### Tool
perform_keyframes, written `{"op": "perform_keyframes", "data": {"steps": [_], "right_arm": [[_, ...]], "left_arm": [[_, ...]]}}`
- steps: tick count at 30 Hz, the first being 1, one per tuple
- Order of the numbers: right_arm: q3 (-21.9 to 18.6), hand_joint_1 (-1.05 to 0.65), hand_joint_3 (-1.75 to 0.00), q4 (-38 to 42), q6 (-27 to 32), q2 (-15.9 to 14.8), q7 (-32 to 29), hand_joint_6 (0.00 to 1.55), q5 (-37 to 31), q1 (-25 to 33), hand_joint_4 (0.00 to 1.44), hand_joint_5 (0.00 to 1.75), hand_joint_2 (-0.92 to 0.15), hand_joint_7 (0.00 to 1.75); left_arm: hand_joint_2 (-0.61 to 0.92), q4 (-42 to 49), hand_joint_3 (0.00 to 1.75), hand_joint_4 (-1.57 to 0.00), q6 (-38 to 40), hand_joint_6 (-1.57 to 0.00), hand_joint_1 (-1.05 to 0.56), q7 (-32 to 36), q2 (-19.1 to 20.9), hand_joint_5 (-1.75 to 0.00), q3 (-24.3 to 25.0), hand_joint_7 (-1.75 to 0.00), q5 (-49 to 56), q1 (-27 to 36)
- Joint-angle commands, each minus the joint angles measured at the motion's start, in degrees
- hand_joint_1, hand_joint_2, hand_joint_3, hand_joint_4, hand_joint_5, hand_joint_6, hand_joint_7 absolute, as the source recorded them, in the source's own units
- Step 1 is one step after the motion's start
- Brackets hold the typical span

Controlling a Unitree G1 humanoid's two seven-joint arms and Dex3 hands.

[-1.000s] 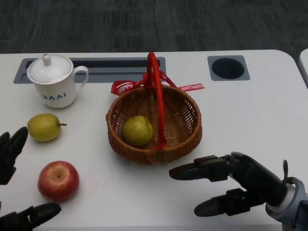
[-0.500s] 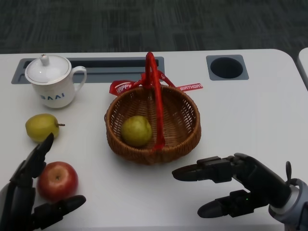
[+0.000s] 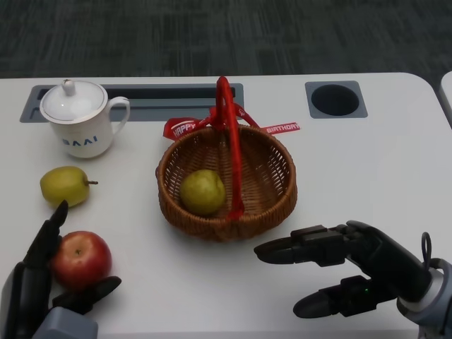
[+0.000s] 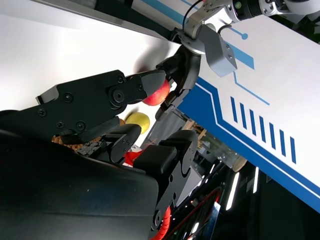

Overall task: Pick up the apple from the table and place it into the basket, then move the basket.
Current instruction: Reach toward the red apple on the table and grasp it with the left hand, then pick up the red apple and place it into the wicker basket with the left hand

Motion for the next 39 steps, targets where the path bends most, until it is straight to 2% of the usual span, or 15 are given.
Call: {"op": "perform_keyframes", "data": {"steps": [1, 4, 5, 7, 9, 11, 17, 30, 35, 39], "right_arm": [[-0.21, -0.40, 0.00, -0.67, 0.60, -0.60, 1.24, 0.69, 1.57, 0.20, 0.76, 0.01, -0.84, 0.01], [-0.34, -0.40, 0.00, -0.76, 0.77, -0.39, 1.79, 0.70, 1.90, 0.14, 0.77, 0.01, -0.85, 0.01], [-0.39, -0.40, 0.00, -0.80, 0.76, -0.30, 1.89, 0.70, 1.99, 0.12, 0.77, 0.01, -0.85, 0.01], [-0.50, -0.40, 0.00, -0.86, 0.67, -0.19, 1.91, 0.71, 2.02, 0.13, 0.78, 0.01, -0.85, 0.01], [-0.62, -0.40, 0.00, -1.00, 0.71, -0.24, 1.76, 0.71, 1.87, 0.26, 0.79, 0.01, -0.86, 0.01], [-0.70, -0.40, -0.01, -1.16, 0.90, -0.30, 1.63, 0.72, 1.70, 0.38, 0.80, 0.01, -0.86, 0.01], [-0.81, -0.40, -0.01, -1.09, 1.25, 0.04, 1.51, 0.73, 1.32, 0.19, 0.82, 0.01, -0.88, 0.01], [-0.77, -0.39, 0.00, -0.67, 0.94, 0.38, 1.62, 0.75, 1.04, 0.29, 0.83, 0.00, -0.90, 0.00], [-0.39, -0.38, 0.00, -0.80, 1.30, 0.42, 2.24, 0.74, 1.25, 0.26, 0.83, 0.00, -0.90, 0.00], [-0.23, -0.37, 0.00, -0.48, 1.14, 1.07, 3.18, 0.75, 2.07, 0.20, 0.82, 0.00, -0.90, 0.00]], "left_arm": [[0.70, 3.66, 0.00, -0.36, 0.81, -0.40, -0.58, 1.20, -0.40, -0.04, -0.88, -0.03, -0.86, -0.01], [0.71, 4.70, 0.00, -0.48, 0.22, -0.50, -0.46, -0.08, -2.42, -0.05, 0.70, -0.04, -5.28, -0.80], [0.72, 4.70, 0.00, -0.58, -0.12, -0.58, -0.39, -1.03, -3.40, -0.06, 1.57, -0.05, -7.38, -0.93], [0.77, 4.02, 0.01, -0.88, -1.16, -0.81, -0.24, -4.01, -5.32, -0.09, 3.26, -0.06, -12.02, -0.74], [0.83, 1.68, 0.01, -1.12, -2.32, -0.99, -0.15, -9.05, -7.52, -0.10, 5.01, -0.06, -17.87, 0.11], [0.85, -2.47, 0.01, -1.22, -2.99, -1.06, -0.14, -13.85, -9.33, -0.09, 5.89, -0.05, -22.72, 1.45], [0.84, -17.24, 0.00, -1.26, -0.22, -1.09, -0.18, -21.37, -12.82, -0.06, 6.03, -0.03, -29.07, 5.65], [0.84, -31.20, 0.00, -1.26, 1.11, -1.10, -0.19, -20.14, -15.71, -0.02, 6.07, -0.01, -25.33, 9.86], [0.86, -47.35, 0.01, -1.24, 8.44, -1.09, -0.15, -21.81, -15.17, -0.01, 2.88, 0.00, -22.22, 12.93], [0.84, -55.66, 0.00, -1.26, 14.08, -1.11, -0.14, -23.09, -13.84, -0.02, 1.63, -0.01, -21.67, 11.29]]}}
